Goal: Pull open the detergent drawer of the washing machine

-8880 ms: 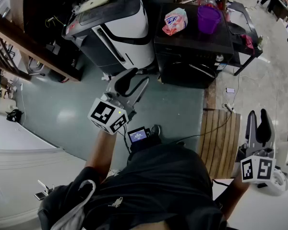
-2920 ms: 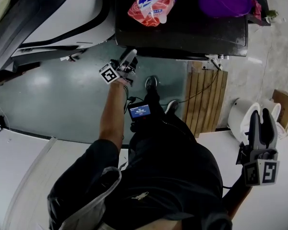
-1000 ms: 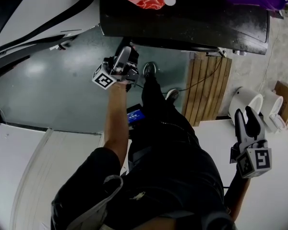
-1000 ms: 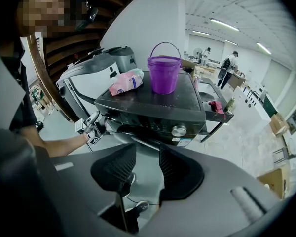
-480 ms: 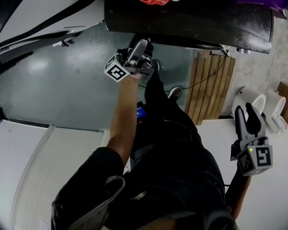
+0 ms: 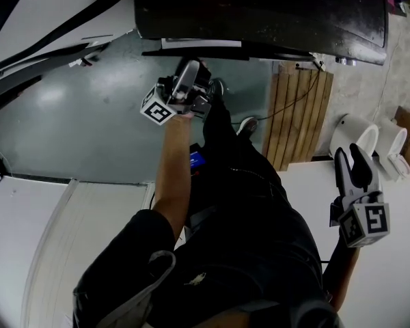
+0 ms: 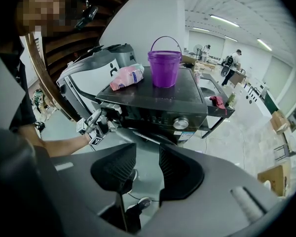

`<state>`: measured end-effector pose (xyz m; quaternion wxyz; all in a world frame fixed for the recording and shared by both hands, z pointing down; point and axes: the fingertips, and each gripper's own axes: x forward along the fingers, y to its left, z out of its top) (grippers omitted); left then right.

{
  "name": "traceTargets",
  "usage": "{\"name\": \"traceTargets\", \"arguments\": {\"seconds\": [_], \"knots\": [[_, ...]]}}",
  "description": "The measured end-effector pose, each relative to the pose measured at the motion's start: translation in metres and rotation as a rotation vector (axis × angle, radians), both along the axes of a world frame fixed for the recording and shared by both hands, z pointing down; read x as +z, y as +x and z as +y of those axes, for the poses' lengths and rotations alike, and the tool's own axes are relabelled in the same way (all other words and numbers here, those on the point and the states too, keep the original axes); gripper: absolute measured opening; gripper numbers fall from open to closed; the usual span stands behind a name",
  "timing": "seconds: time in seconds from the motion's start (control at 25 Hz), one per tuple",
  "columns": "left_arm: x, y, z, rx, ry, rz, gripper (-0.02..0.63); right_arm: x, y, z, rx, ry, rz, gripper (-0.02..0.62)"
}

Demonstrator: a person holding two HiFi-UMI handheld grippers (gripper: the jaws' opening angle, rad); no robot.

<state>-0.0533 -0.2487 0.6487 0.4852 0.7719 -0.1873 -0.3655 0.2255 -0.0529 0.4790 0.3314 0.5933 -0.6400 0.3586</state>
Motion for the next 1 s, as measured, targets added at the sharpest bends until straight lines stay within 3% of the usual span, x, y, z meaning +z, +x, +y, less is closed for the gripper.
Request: {"name": "traceTargets", "arguments": {"seconds": [0.16,0.44,0.68,1.0], "knots": [[0.001,-0.005,0.039,0.059,-0.031,-0.024,0.318,0.002,-0.002,-0.001,-0.005,-0.003,-0.008,0.145],[-0.01,-0.018,0.085,0.057,-0.035,-0.019,0.318,0.009,-0.014,0.0,-0.058,-0.008,-0.05,0.144],[-0.004,-0.021,0.092,0.07,-0.022,-0.017,0.322,0.012,-0.01,0.01,-0.076,0.008,-0.073,0.144],[0.006,-0.015,0.095,0.116,-0.066,-0.082,0.353,-0.011,0.003,0.021,-0.093,0.086,-0.112,0.144]]}}
